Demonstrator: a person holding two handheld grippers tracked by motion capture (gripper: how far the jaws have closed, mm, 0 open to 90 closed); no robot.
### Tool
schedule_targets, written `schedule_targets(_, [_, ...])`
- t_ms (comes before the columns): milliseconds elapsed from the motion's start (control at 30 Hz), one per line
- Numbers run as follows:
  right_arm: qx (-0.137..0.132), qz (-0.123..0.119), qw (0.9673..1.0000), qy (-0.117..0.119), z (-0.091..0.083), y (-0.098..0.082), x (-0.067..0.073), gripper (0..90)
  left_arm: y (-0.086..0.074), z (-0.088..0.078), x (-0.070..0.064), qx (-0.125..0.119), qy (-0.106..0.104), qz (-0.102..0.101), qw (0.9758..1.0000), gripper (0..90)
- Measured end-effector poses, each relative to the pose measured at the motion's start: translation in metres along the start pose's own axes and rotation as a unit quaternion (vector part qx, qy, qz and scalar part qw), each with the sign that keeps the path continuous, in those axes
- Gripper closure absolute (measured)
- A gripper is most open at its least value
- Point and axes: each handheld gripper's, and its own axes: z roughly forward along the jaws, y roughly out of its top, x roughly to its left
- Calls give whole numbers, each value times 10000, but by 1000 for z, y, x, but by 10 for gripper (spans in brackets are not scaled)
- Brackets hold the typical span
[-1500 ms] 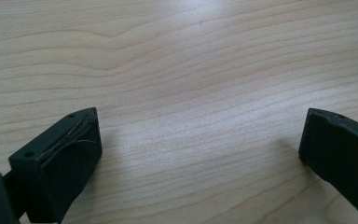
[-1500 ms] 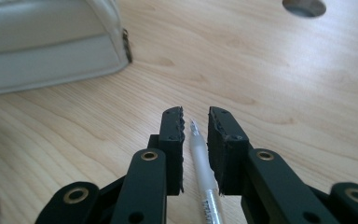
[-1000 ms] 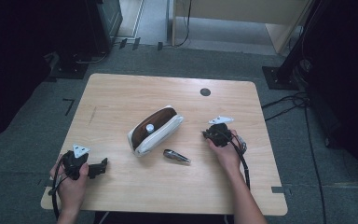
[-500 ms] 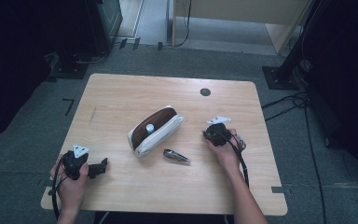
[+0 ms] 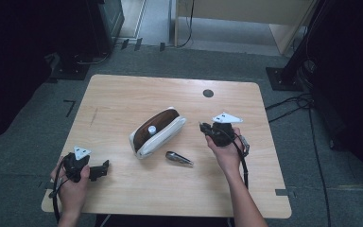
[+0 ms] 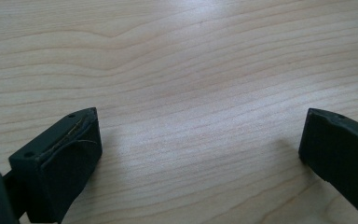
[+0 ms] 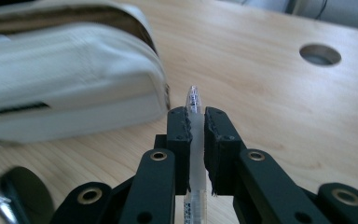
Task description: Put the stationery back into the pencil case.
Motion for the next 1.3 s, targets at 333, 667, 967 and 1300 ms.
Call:
schedule_targets(333, [-437,-47,9984,363,-10,29,26,816,0,0,0,-12,2,-11,10000,0])
schedule_targets(667, [-655,-226,9958,605,0,68,55,816,0,0,0,-1,4,7,10000,0])
schedule_targets(967, [-717,-306,9947,669,19,93,70,816,0,0,0,-5,2,1,10000,0])
schedule_targets(1300, [-733,-279,9941,754,41,112,82,816,0,0,0,-7,5,-1,10000,0])
